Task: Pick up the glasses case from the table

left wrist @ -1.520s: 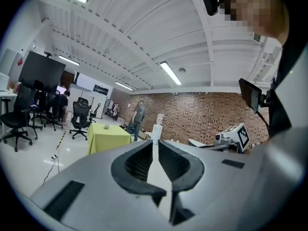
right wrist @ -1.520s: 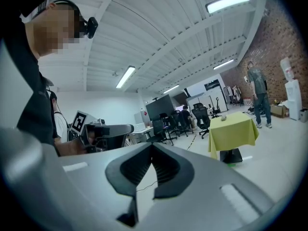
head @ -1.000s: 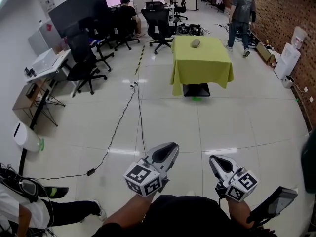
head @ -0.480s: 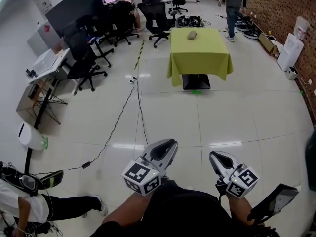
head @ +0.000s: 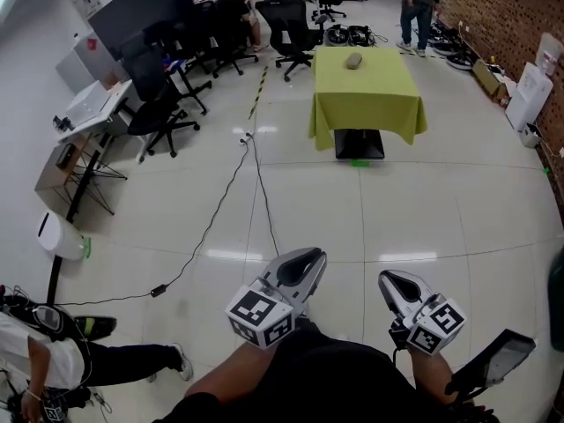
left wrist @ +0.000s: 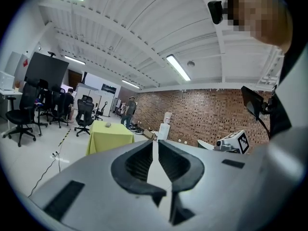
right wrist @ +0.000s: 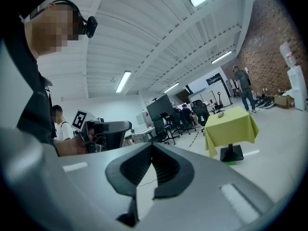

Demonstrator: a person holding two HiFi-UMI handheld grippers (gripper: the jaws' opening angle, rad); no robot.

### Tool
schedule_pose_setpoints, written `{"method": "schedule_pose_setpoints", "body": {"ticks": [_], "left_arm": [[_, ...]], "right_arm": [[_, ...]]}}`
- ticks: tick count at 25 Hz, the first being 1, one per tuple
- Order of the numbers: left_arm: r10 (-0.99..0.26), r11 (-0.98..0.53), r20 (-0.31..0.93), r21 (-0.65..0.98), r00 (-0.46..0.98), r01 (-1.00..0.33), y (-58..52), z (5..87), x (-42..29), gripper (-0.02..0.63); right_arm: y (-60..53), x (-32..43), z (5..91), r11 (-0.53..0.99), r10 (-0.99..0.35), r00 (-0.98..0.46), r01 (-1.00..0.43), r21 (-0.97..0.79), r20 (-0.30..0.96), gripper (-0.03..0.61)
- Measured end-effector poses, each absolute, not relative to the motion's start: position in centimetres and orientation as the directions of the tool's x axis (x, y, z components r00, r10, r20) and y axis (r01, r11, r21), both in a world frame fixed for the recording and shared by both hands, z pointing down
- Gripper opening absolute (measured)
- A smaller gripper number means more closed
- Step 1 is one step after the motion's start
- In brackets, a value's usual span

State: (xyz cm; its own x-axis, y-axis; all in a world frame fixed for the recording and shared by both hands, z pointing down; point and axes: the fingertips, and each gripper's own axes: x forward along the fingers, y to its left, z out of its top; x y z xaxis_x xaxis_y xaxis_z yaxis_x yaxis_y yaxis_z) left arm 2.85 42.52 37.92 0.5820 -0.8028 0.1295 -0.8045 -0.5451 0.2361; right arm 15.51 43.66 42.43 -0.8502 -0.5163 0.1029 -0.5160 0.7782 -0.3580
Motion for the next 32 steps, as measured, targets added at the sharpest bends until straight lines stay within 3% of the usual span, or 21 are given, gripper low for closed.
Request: {"method": "schedule_pose_setpoints", "body": {"ticks": [32], "left_arm": [[-0.776,-0.592,0.086,0.246,0.625,-0.768,27.5,37.1,-9.7,0.043]], "right_arm": [[29.3,3.0,40.9,0.758,-0.561,-0.815,-0.577,-0.305,0.146,0.002]]}}
